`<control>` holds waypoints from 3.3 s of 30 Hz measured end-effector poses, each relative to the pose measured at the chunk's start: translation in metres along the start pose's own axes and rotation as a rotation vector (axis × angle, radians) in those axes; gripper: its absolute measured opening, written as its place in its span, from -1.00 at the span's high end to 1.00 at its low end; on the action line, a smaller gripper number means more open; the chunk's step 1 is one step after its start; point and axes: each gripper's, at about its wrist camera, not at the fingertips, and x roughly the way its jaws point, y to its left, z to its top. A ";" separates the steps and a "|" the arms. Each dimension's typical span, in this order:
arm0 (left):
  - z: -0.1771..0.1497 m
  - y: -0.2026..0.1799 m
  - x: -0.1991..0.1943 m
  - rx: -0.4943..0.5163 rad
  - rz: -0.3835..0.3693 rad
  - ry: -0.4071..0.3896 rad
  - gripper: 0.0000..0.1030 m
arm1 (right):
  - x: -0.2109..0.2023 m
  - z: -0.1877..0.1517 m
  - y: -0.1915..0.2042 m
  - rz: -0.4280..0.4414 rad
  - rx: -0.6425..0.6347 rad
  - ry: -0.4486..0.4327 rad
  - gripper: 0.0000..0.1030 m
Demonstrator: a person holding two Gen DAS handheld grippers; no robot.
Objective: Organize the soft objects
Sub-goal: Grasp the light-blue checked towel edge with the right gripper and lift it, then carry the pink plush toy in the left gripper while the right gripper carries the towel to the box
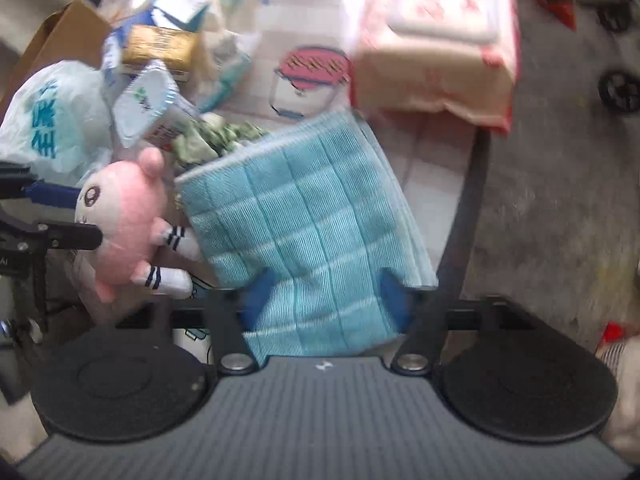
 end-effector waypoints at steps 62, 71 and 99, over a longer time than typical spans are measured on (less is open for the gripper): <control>0.018 -0.011 0.022 0.026 0.072 0.059 -0.50 | 0.033 -0.003 0.010 0.333 0.297 -0.029 -0.03; 0.013 -0.012 0.008 0.005 0.005 0.016 -0.35 | 0.028 -0.010 0.005 0.404 0.403 -0.054 0.74; 0.025 0.173 -0.218 -0.347 -0.102 -0.385 -0.36 | -0.116 0.124 0.134 0.670 0.423 -0.408 0.74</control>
